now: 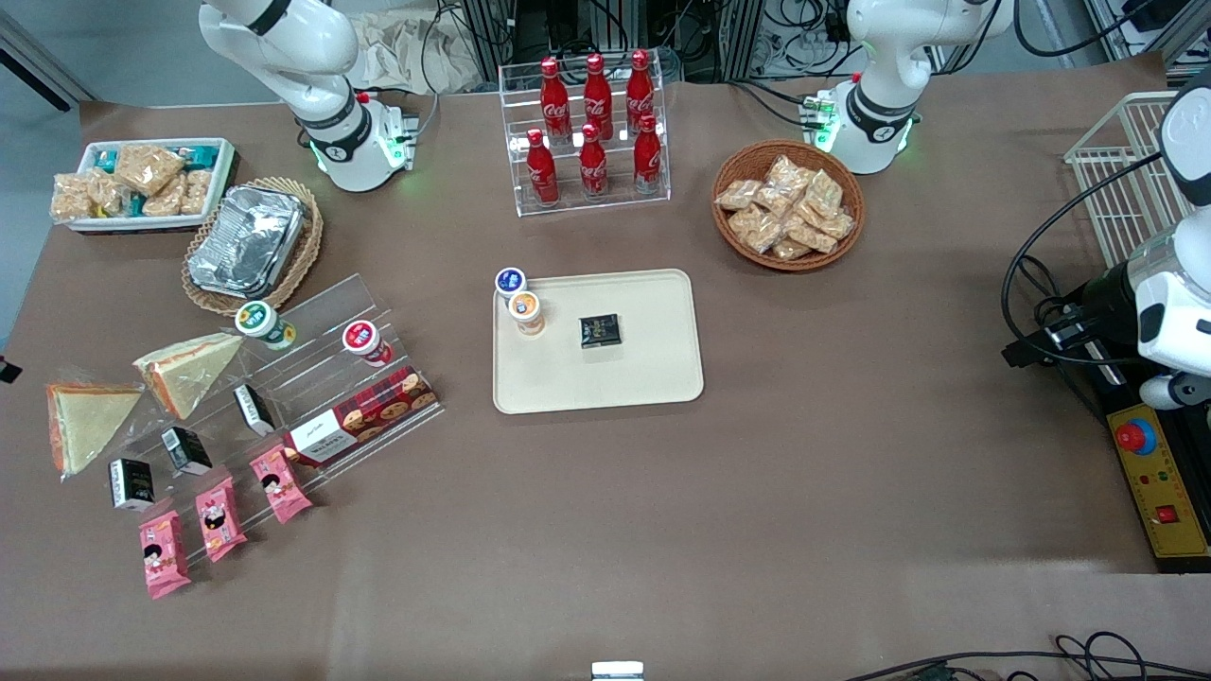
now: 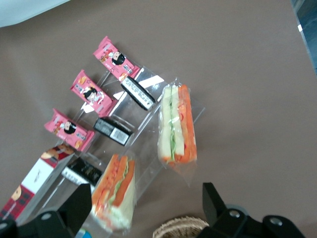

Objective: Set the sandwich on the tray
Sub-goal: 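Move the right gripper over the wrapped sandwiches on the acrylic stand, then lower the right gripper and grasp the wrapped triangle sandwich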

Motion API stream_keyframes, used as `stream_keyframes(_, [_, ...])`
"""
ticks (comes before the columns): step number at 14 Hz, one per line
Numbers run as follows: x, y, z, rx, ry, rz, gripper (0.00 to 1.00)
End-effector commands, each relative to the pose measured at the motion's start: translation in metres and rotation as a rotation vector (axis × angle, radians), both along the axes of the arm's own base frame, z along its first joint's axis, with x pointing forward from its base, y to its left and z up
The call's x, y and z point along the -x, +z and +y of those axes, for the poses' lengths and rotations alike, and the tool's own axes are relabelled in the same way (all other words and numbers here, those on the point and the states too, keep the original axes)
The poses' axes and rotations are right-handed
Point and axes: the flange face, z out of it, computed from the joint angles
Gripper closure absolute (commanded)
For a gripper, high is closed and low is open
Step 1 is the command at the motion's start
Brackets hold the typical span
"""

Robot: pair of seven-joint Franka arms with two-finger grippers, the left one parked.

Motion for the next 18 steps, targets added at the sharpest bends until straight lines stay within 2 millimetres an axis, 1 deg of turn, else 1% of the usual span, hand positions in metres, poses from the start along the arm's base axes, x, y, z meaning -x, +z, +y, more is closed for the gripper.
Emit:
stream_keyframes(1, [-0.011, -0.027, -0.012, -0.057, -0.034, -0.019, 0.01])
stream_keyframes(2, [-0.013, -0.039, -0.015, -0.065, -0.041, -0.004, 0.01])
stream_keyframes(3, [-0.014, -0.052, -0.024, -0.065, -0.055, 0.005, 0.01])
stream_keyframes(4, [-0.015, -0.066, -0.028, -0.063, -0.061, 0.014, 0.01])
stream_keyframes(6, [-0.013, -0.079, -0.037, -0.057, -0.065, 0.034, 0.01])
stream_keyframes(11, [-0.003, -0.118, -0.045, -0.045, -0.052, 0.036, 0.01])
stream_keyframes(15, [-0.001, -0.132, -0.039, -0.053, -0.047, 0.053, 0.01])
stream_keyframes(18, [-0.001, -0.139, -0.036, -0.057, -0.043, 0.064, 0.01])
